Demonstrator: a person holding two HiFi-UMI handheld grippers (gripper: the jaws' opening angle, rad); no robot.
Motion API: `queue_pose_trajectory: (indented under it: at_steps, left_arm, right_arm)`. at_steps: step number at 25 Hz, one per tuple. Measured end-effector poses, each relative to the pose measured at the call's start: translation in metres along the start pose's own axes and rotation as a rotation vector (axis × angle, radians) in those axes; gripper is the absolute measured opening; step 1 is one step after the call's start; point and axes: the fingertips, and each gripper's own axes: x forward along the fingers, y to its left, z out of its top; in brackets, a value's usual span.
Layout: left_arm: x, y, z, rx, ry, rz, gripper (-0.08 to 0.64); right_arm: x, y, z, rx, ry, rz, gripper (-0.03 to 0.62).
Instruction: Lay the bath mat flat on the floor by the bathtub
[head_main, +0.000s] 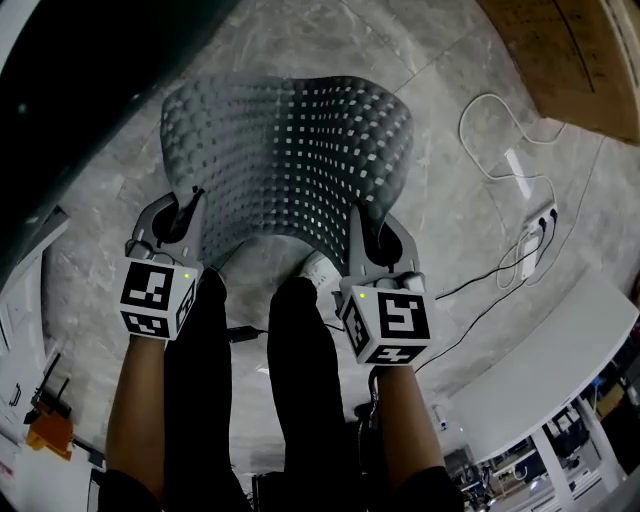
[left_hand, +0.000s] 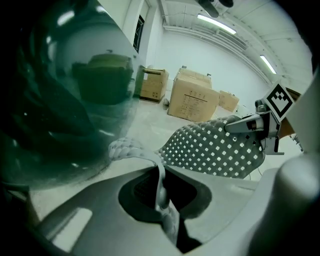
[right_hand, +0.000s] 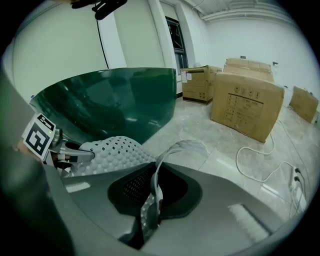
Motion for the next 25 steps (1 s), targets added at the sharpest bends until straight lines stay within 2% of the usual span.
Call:
queue_pose_trajectory:
  at_steps: [7,19,25]
  left_arm:
    - [0.015,0.016,-0.037,0.006,0.021,0.02,0.014]
    - [0.055,0.033,-0.062,0.077,0.022,0.015,0.014]
    - [0.064,0.04,-0.076,0.064,0.035,0.016,0.014]
  right_arm:
    - [0.022,-0.001,-0.028,-0.01,0.012,0.004,0.046]
    - [0.059,-0.006,-0.053,-0.037,0.013,0.01,0.046]
    - [0.069,-0.022,-0.064,-0.035,0.018,-0.009,0.046]
